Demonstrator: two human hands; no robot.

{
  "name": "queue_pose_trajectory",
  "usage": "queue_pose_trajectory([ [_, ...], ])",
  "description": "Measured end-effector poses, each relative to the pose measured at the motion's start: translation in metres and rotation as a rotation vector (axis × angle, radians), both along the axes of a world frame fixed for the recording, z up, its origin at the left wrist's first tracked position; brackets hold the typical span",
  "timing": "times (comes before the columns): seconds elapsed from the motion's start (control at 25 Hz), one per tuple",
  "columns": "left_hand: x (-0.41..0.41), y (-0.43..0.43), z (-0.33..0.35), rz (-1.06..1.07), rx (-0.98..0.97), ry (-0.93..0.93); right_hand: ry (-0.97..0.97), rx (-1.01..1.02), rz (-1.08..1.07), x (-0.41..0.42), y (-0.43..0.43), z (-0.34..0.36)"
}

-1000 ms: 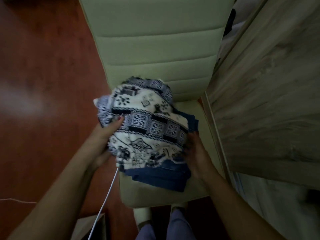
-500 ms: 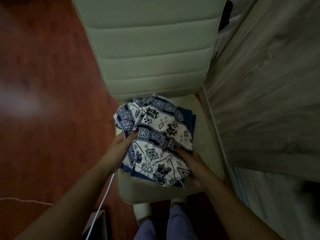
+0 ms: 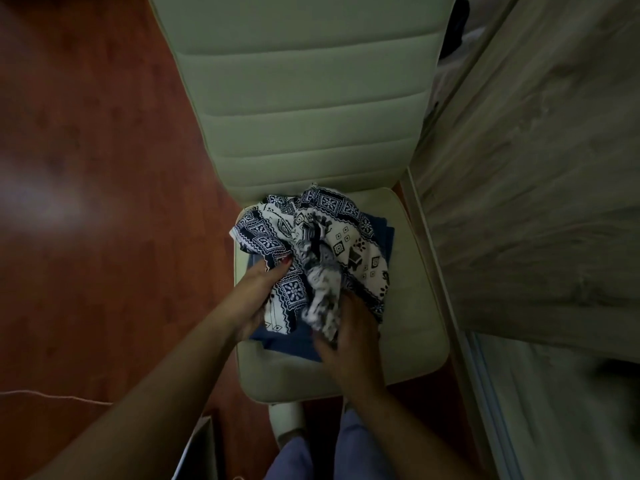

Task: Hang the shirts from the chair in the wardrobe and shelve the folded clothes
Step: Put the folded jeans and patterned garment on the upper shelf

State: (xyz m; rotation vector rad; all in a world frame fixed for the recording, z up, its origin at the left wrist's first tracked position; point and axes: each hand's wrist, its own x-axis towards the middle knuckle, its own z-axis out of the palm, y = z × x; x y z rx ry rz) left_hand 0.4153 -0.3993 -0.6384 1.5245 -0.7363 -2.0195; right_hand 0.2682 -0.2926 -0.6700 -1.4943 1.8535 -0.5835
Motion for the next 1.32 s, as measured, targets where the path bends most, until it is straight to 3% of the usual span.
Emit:
queue_pose_trajectory([
  [0.16, 0.023, -0.003, 0.001, 0.025, -0.001, -0.067, -0.500, 0.098, -0.494, -0.034, -0.026, 0.032],
  [0.24, 0.041, -0.001, 0.004, 0.038, 0.005, -0.082, -0.629, 0.156, -0.783, -0.076, -0.038, 0.041],
  [0.32, 0.057, -0.002, 0.008, 0.101, 0.005, -0.088, -0.692, 0.153, -0.876, -0.118, -0.048, 0.062],
  [0.44, 0.081, -0.007, 0.016, 0.143, 0.010, -0.097, -0.712, 0.136, -0.871, -0.160, -0.056, 0.104],
  [0.52, 0.088, -0.007, 0.020, 0.050, 0.022, -0.101, -0.690, 0.150, -0.821, -0.177, -0.056, 0.129],
  [0.72, 0.080, -0.002, 0.013, -0.143, 0.014, -0.155, -0.431, 0.186, -0.669, -0.174, -0.063, 0.139],
  [0.96, 0.061, -0.002, 0.014, -0.194, 0.036, -0.128, -0.385, 0.216, -0.256, -0.062, -0.099, 0.115],
  [1.12, 0.059, -0.005, 0.012, -0.170, 0.023, -0.047, -0.599, 0.527, 0.061, 0.002, -0.089, 0.083],
  [1.2, 0.062, -0.005, 0.005, -0.243, 0.049, -0.135, -0.513, 0.395, -0.076, -0.003, -0.072, 0.061],
  [1.32, 0.058, -0.001, -0.003, -0.255, -0.021, -0.375, -0.168, 0.153, -0.393, -0.034, -0.051, 0.025],
])
